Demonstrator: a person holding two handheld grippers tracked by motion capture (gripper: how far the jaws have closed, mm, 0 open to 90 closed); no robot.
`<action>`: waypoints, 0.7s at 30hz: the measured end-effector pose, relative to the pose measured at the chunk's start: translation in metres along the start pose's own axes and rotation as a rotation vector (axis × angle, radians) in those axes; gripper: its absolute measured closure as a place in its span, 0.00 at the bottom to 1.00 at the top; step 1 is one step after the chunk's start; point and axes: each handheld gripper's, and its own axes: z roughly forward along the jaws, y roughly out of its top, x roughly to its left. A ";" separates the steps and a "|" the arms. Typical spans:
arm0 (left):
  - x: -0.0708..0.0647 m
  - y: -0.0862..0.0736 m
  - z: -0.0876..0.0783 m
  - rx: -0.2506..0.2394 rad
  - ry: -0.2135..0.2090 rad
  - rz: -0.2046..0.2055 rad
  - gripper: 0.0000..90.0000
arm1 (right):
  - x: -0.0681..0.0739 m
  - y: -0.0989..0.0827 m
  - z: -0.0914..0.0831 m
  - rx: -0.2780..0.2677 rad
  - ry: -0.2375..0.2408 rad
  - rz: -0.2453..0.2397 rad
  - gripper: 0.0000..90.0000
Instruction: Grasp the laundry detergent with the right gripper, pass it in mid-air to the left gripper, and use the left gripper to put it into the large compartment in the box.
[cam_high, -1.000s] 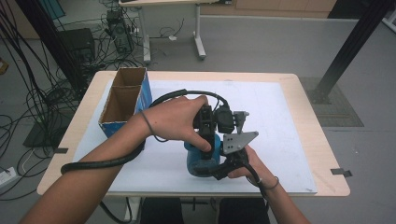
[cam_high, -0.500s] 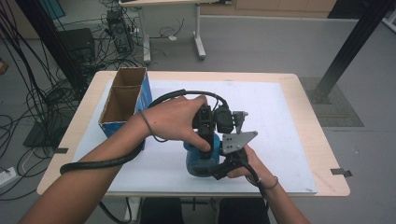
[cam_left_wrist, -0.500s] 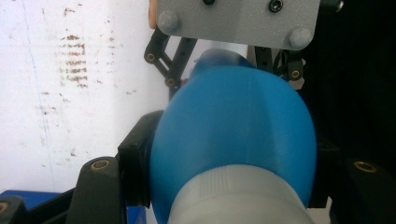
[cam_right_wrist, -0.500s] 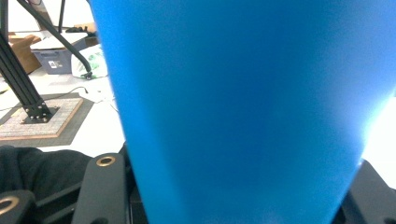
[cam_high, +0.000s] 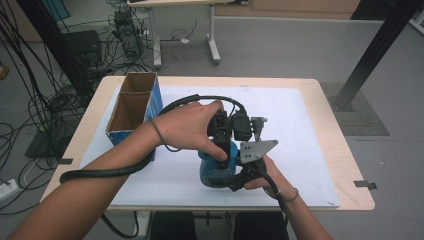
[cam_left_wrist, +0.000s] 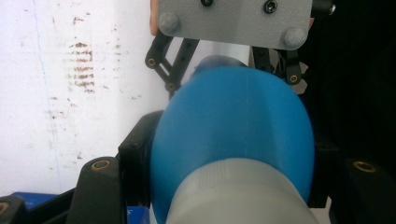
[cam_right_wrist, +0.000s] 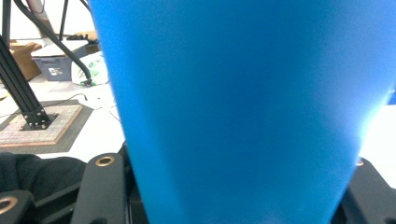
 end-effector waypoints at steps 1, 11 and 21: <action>0.000 0.000 0.000 -0.001 0.001 -0.003 0.41 | 0.000 0.000 0.000 -0.002 -0.003 0.000 0.45; 0.000 0.001 0.001 0.002 0.000 0.001 0.42 | 0.000 0.000 -0.003 -0.034 -0.003 0.009 0.33; 0.002 -0.001 -0.001 0.005 0.008 -0.009 0.42 | 0.000 -0.002 -0.004 -0.056 -0.040 0.037 0.01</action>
